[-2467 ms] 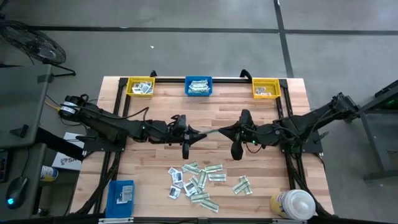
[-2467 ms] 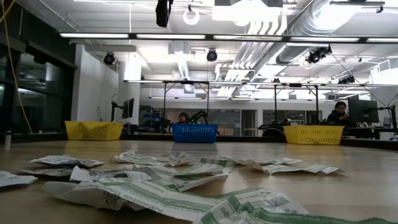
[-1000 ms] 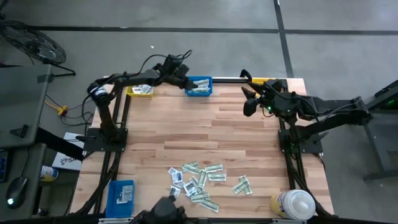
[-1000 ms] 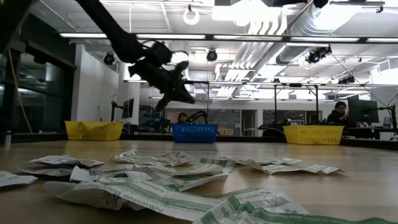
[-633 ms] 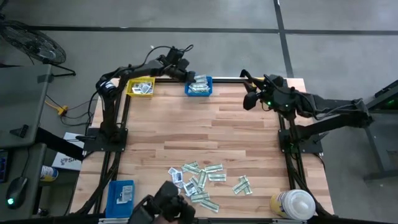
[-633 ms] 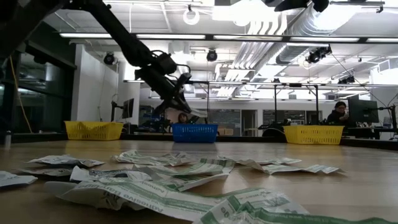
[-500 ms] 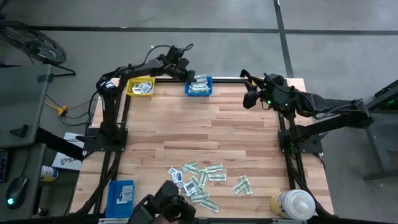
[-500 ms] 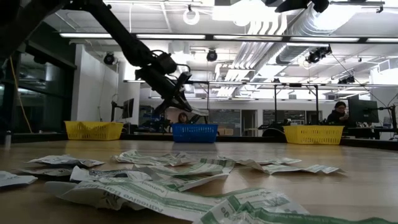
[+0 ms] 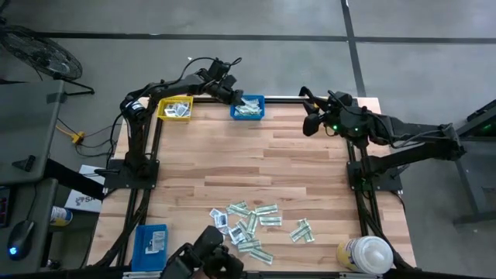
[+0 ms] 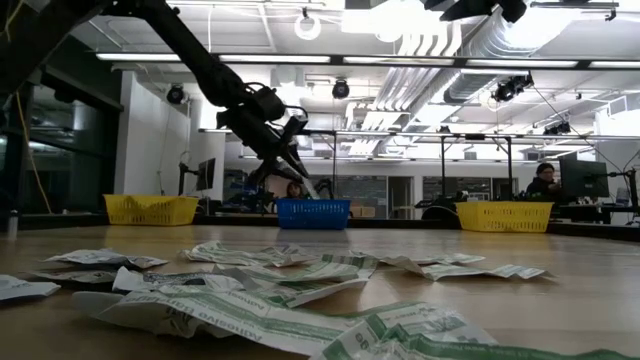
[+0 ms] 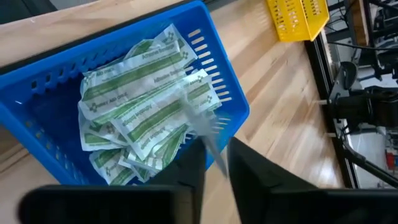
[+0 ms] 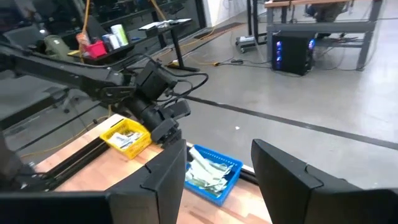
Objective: Pick & Place First Aid Supplies
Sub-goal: Put the green bandage pack into the top blue bin
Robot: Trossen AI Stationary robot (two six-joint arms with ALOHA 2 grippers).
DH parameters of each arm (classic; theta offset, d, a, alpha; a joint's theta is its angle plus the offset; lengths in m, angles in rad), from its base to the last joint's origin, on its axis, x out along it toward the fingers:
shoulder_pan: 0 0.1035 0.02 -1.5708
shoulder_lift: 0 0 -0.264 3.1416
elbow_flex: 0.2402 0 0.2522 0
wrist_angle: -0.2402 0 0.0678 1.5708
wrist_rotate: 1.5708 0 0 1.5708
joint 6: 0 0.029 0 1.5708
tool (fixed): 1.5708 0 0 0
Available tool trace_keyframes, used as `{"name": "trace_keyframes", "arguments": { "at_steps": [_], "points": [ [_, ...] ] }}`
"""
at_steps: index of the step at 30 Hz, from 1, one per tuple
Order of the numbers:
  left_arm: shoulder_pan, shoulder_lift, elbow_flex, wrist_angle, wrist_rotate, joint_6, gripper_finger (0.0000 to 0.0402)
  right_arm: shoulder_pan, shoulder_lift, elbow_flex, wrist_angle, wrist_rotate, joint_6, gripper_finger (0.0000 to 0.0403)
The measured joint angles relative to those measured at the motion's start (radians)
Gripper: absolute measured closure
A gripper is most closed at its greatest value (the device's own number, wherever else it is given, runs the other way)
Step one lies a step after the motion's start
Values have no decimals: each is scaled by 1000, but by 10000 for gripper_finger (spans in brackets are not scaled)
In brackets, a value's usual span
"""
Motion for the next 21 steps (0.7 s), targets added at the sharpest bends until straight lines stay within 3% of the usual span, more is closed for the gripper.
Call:
{"name": "trace_keyframes", "arguments": {
  "at_steps": [8, 11, 16, 21],
  "points": [
    [1, 0, 0, 0, -39, 4, 253, 0, 0, 0, -1, -85, 23, 226],
    [14, -8, 0, -16, -63, 14, 246, 0, 0, 0, -6, -138, 28, 226],
    [21, -59, 0, -92, -271, 73, 246, 1, 0, 0, -90, -212, 108, 226],
    [9, -95, 0, -115, -267, 85, 246, 5, 0, -7, -159, -281, 180, 226]
  ]
}}
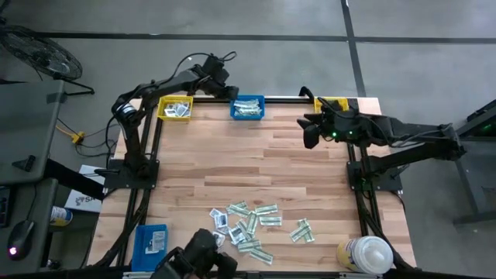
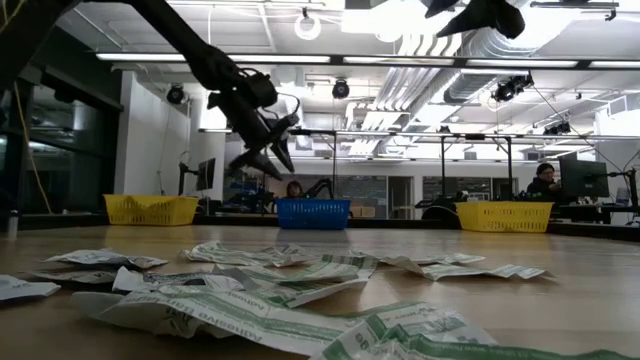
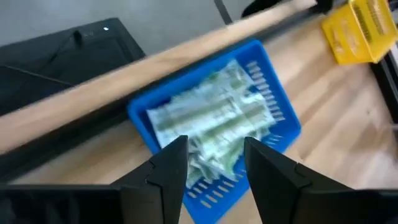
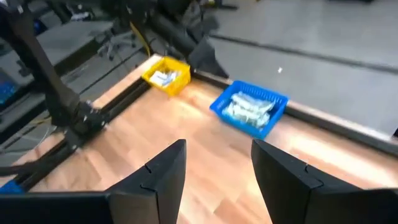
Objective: Pick & Place First Aid Supplies
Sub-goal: Put the green bandage pack into the top blue bin
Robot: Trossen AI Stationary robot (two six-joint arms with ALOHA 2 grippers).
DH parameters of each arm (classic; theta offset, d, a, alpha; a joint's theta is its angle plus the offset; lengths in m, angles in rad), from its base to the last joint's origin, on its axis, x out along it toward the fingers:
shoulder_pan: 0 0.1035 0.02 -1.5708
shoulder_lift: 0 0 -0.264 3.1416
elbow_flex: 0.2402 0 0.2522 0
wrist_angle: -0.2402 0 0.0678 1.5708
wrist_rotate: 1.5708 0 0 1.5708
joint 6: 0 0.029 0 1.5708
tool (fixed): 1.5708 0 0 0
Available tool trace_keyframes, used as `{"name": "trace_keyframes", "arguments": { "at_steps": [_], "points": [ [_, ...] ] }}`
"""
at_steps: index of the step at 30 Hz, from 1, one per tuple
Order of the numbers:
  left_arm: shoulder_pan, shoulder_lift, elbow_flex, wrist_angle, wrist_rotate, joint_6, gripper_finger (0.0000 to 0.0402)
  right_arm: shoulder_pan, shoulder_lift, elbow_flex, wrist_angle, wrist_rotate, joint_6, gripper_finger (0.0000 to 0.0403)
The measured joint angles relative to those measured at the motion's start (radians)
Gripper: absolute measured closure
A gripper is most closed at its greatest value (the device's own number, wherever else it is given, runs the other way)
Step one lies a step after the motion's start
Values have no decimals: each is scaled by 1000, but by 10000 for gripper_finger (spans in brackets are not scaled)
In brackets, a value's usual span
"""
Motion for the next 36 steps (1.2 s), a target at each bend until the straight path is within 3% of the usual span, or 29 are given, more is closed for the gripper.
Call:
{"name": "trace_keyframes", "arguments": {
  "at_steps": [4, 11, 19, 26, 36],
  "points": [
    [-41, -39, -1, -55, -1, 37, 246, 1, 0, -47, -8, -81, 52, 226],
    [-176, -129, -1, -186, -41, 126, 246, 31, 1, -214, 8, -324, 241, 226],
    [-381, -231, -5, -287, -143, 139, 246, 169, 1, -456, 238, -476, 497, 226],
    [-573, -271, -6, -305, -255, 104, 246, 328, 1, -576, 360, -446, 693, 226],
    [-816, -272, -6, -304, -426, -22, 246, 532, 20, -590, 396, -401, 834, 226]
  ]
}}
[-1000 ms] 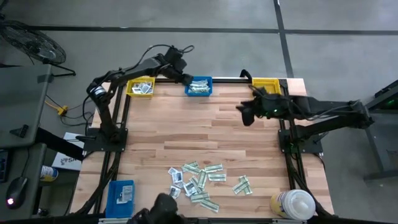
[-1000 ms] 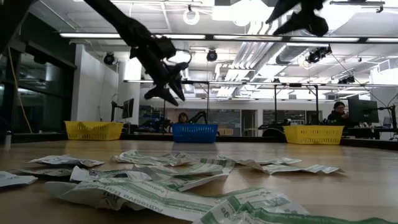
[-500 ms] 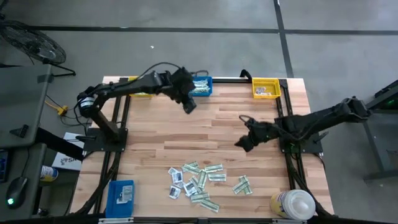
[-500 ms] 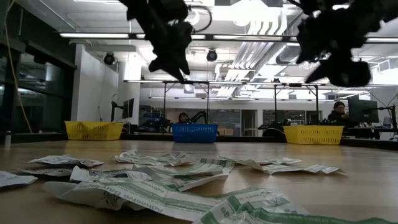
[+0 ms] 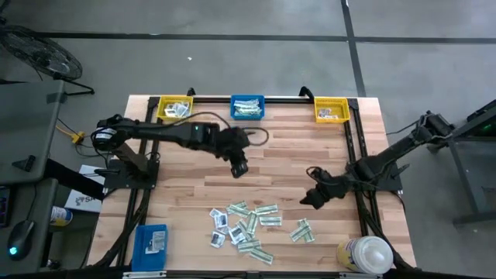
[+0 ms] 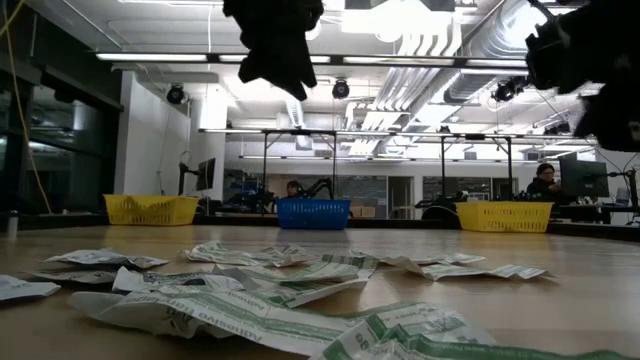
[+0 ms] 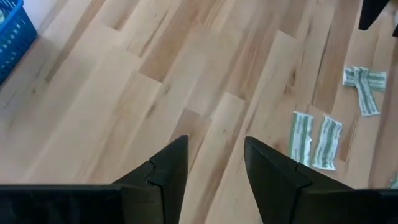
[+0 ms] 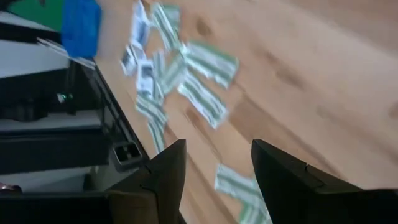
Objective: Pick & Place First Aid Supplies
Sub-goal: Put the green bandage pack into the top blue bin
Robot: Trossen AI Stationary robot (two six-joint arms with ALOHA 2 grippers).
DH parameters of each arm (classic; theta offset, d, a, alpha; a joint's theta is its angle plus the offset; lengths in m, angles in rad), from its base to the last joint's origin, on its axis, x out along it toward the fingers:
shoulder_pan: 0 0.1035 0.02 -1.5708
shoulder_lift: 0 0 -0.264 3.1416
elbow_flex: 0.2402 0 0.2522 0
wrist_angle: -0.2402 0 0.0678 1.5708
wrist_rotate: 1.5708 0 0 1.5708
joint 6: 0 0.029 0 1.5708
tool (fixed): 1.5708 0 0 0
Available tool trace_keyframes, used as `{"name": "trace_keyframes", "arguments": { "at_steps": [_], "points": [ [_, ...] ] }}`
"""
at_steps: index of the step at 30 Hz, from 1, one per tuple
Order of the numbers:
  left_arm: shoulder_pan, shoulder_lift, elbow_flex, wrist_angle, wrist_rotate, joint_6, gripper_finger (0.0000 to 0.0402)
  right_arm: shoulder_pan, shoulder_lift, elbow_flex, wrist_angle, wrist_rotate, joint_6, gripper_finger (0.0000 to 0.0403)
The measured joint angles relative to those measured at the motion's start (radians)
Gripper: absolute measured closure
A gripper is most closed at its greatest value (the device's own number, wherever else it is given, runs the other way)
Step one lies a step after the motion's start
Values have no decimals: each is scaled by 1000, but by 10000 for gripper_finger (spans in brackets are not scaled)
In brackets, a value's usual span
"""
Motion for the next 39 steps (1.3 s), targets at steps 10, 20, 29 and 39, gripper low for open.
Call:
{"name": "trace_keyframes", "arguments": {
  "at_steps": [10, 20, 29, 39],
  "points": [
    [-178, -3, 0, -21, -149, -110, 246, 132, 204, 8, 91, -82, 218, 226],
    [-238, -64, 0, -125, -180, -116, 246, 206, 416, 136, 2, -105, 292, 226],
    [-320, -176, 0, -234, -251, -142, 246, 207, 543, 293, -218, -162, 259, 226],
    [-380, -246, 0, -265, -288, -145, 246, 207, 609, 319, -230, -164, 284, 226]
  ]
}}
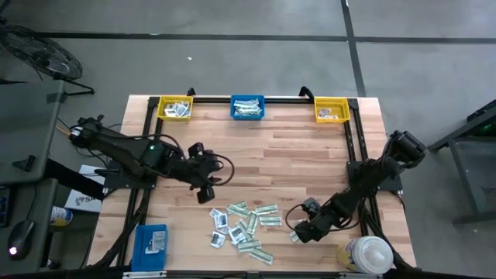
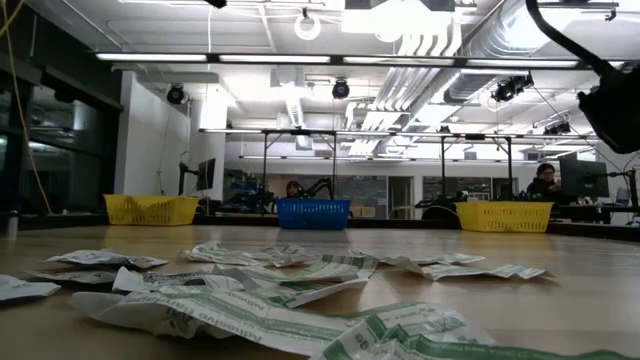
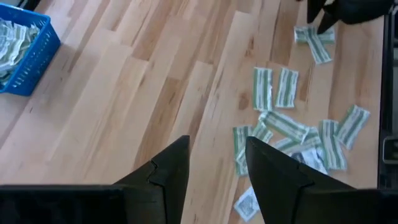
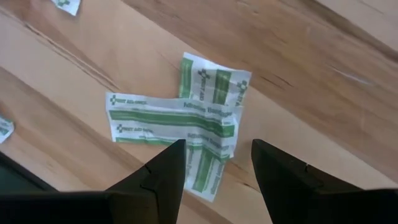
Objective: Pick & Place First Aid Supplies
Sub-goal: Put the green bandage pack into the top blue bin
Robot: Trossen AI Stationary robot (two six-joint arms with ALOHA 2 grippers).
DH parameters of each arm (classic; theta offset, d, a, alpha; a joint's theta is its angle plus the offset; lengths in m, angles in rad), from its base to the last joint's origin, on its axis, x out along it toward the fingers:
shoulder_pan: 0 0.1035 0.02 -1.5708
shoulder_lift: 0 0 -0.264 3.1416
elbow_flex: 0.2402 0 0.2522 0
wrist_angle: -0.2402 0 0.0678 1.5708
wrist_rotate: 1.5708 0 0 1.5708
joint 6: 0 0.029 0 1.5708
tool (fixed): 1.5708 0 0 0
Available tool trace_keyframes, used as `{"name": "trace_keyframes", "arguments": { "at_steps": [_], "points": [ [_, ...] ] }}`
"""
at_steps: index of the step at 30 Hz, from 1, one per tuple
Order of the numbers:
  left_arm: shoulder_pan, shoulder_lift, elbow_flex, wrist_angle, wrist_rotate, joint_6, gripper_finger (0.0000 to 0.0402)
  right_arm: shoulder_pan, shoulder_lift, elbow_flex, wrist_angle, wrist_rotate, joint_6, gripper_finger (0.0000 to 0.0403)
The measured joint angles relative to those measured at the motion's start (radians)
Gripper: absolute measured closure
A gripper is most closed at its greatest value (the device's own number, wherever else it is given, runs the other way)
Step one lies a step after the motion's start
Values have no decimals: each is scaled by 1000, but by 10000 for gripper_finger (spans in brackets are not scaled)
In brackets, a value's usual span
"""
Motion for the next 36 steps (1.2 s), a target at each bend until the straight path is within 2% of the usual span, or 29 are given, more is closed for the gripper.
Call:
{"name": "trace_keyframes", "arguments": {
  "at_steps": [4, 7, 22, 30, 36],
  "points": [
    [-16, -19, 0, -43, -7, -17, 246, 0, 7, 0, 0, 5, 4, 229],
    [-20, -31, 0, -53, -12, -24, 246, 0, 7, 0, 3, 6, 4, 246],
    [-39, -40, 0, -79, -24, -46, 246, 0, 7, 0, 15, -2, 7, 394],
    [-39, -40, 0, -84, -25, -21, 246, 0, -6, 0, 52, 27, 61, 402],
    [-39, -40, 0, -151, -24, -21, 246, -2, -41, 74, -41, 91, 63, 402]
  ]
}}
